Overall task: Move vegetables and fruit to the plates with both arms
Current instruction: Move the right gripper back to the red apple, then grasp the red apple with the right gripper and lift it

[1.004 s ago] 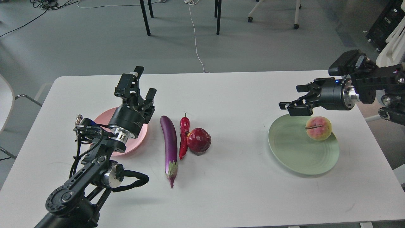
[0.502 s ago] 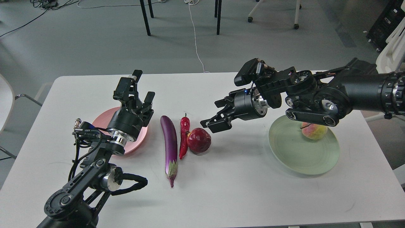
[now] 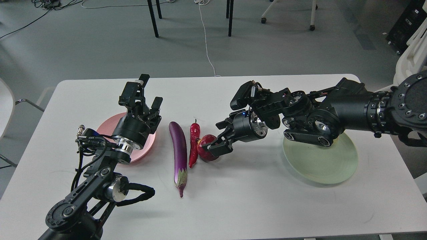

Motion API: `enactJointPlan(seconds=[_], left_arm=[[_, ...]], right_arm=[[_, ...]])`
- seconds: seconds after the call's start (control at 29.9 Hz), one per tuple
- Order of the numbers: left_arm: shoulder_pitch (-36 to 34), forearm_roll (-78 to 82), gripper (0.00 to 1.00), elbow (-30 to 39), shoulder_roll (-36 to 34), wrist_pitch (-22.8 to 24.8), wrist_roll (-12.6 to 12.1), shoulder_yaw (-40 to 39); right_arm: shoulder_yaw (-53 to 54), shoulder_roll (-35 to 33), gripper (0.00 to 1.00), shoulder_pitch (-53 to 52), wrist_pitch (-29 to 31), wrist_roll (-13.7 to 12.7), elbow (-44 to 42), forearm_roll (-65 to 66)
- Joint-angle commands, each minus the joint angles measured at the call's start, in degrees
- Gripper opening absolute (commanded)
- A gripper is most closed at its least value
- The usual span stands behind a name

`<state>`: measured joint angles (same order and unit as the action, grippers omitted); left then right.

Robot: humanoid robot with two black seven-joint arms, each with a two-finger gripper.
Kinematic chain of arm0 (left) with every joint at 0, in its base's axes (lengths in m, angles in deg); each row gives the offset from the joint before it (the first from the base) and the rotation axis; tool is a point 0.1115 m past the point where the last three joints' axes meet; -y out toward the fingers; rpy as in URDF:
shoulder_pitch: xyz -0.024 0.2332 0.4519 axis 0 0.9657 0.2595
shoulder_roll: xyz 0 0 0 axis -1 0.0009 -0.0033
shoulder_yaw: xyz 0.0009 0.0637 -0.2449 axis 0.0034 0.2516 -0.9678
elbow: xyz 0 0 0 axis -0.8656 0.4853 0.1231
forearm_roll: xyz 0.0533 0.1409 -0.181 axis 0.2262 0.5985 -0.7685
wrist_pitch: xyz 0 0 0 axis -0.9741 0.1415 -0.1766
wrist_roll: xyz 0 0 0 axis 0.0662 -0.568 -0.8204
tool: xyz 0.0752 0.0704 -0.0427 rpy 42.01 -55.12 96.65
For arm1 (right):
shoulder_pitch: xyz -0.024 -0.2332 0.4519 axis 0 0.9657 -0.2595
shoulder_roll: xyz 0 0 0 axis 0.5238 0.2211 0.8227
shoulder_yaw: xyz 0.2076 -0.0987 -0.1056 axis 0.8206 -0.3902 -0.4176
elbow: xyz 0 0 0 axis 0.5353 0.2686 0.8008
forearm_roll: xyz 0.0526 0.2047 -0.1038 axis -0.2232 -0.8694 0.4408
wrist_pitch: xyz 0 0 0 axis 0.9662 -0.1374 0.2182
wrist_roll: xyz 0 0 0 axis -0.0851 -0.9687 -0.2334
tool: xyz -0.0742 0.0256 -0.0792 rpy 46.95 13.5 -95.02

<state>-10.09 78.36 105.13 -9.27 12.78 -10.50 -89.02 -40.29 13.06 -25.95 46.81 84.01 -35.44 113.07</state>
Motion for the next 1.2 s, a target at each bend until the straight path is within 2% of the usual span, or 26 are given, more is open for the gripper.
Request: enactJointPlan(seconds=[0.0, 0.43, 1.17], left_arm=[[0.0, 0.0, 0.98, 0.0, 0.01, 0.0, 0.0, 0.0], [0.09, 0.0, 0.98, 0.0, -0.16, 0.0, 0.0, 0.09], [0.44, 0.0, 0.98, 0.0, -0.6, 0.0, -0.08, -0.09]], right_arm=[[-0.24, 0.93, 0.97, 1.65, -1.18, 0.0, -1.81, 0.0], [-0.24, 2.51, 0.95, 5.0, -2.58, 0.0, -6.9, 0.0], [-0.15, 2.51, 0.93, 7.11, -3.38, 0.0, -7.17, -3.25]])
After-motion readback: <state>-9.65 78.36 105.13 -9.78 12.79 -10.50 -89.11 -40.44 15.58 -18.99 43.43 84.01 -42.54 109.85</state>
